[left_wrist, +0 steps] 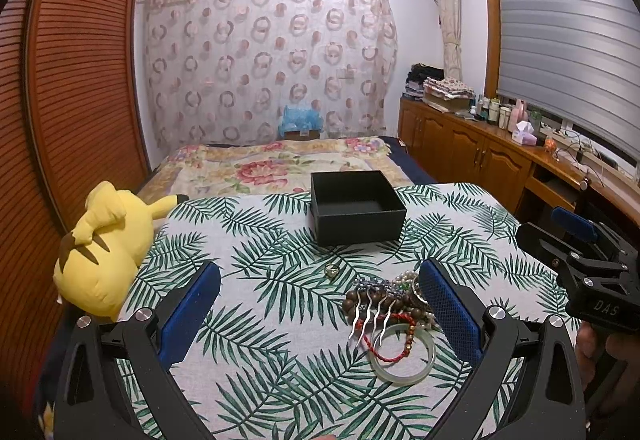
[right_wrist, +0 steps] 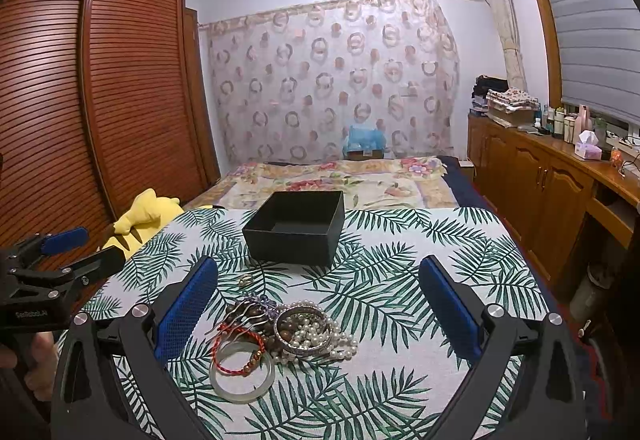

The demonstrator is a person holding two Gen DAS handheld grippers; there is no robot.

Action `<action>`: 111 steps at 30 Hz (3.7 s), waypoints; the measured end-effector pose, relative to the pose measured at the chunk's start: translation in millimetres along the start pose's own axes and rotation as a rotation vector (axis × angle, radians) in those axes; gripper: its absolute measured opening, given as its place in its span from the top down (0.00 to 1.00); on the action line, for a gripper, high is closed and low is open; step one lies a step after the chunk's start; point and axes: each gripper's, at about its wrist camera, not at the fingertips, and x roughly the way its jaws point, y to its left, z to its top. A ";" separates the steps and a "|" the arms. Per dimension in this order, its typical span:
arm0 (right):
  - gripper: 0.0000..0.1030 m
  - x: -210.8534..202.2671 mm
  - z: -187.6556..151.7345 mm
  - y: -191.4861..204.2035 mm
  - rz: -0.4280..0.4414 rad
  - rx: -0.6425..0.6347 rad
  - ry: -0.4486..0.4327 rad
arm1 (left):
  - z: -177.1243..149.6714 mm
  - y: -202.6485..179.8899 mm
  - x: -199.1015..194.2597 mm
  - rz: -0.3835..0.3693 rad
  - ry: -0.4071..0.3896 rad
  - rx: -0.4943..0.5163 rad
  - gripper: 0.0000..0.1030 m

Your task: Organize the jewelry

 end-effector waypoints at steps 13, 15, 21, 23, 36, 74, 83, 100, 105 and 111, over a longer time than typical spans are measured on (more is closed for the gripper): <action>0.02 -0.2 0.3 0.1 0.000 -0.001 0.000 | 1.4 -0.4 -0.1 0.000 -0.002 0.000 0.06; 0.02 -0.2 0.4 0.2 0.000 -0.001 0.000 | 1.7 -0.5 0.2 0.000 -0.001 0.001 0.06; 0.02 -0.3 0.5 0.3 -0.001 -0.001 0.000 | 1.5 -0.4 -0.3 0.000 -0.003 0.001 0.07; 0.02 -0.2 0.2 0.3 0.000 -0.002 0.000 | 1.3 -0.4 -0.2 -0.001 -0.003 0.001 0.06; 0.02 -0.3 0.3 0.3 0.000 -0.003 -0.001 | 1.3 -0.5 -0.4 0.000 -0.003 0.000 0.06; 0.39 69.1 -47.5 16.1 0.201 -0.150 0.285 | -35.5 21.1 65.9 -0.010 0.181 -0.002 0.07; 0.62 98.5 -56.7 27.6 0.232 -0.258 0.380 | -53.7 18.2 87.3 -0.064 0.259 0.019 0.07; 0.94 102.0 -46.0 18.2 0.269 -0.287 0.374 | -60.9 1.1 122.8 -0.281 0.362 -0.026 0.49; 0.94 98.9 -42.6 14.7 0.260 -0.282 0.366 | -61.6 -5.9 132.6 -0.313 0.380 -0.038 0.63; 0.94 98.1 -43.2 13.8 0.258 -0.281 0.367 | -60.6 -14.9 131.4 -0.334 0.376 -0.026 0.78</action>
